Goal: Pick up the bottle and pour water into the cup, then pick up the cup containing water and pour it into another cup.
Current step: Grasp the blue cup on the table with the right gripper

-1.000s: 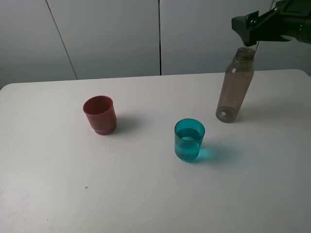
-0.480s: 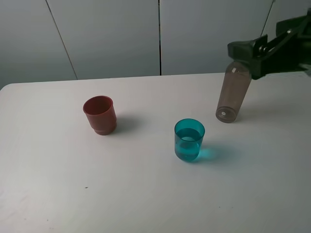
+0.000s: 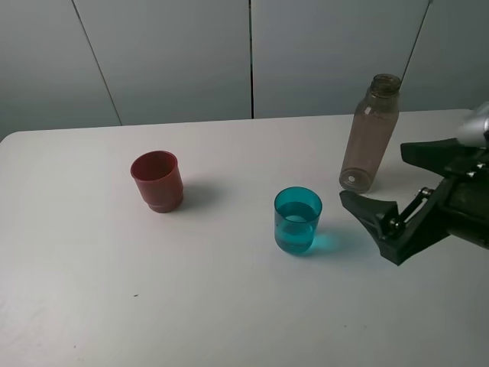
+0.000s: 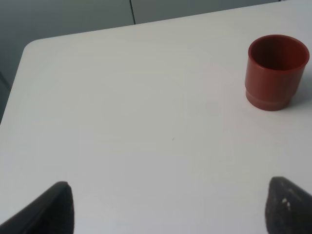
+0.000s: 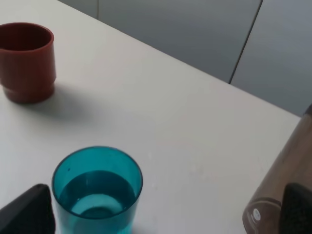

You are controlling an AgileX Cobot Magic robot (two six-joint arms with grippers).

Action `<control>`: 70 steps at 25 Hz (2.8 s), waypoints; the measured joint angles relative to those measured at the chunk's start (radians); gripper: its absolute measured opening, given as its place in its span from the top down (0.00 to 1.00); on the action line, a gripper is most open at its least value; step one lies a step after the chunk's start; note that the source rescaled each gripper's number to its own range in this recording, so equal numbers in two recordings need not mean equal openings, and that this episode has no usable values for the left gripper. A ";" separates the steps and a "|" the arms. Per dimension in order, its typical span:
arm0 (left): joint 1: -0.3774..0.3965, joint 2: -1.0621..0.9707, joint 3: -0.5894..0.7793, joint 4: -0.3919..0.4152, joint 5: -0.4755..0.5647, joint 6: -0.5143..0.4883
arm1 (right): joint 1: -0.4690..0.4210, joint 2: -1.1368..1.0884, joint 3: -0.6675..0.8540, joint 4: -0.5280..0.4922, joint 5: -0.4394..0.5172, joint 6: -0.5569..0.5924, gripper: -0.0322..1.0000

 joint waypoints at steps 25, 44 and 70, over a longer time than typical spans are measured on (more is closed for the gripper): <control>0.000 0.000 0.000 0.000 0.000 0.000 | 0.000 0.683 0.012 -0.156 -0.445 0.160 0.00; 0.000 0.000 0.000 0.000 0.000 0.000 | 0.000 0.960 -0.142 -0.187 -0.611 0.142 0.00; 0.000 0.000 0.000 0.000 0.000 0.000 | 0.000 1.114 -0.168 -0.191 -0.875 0.171 0.00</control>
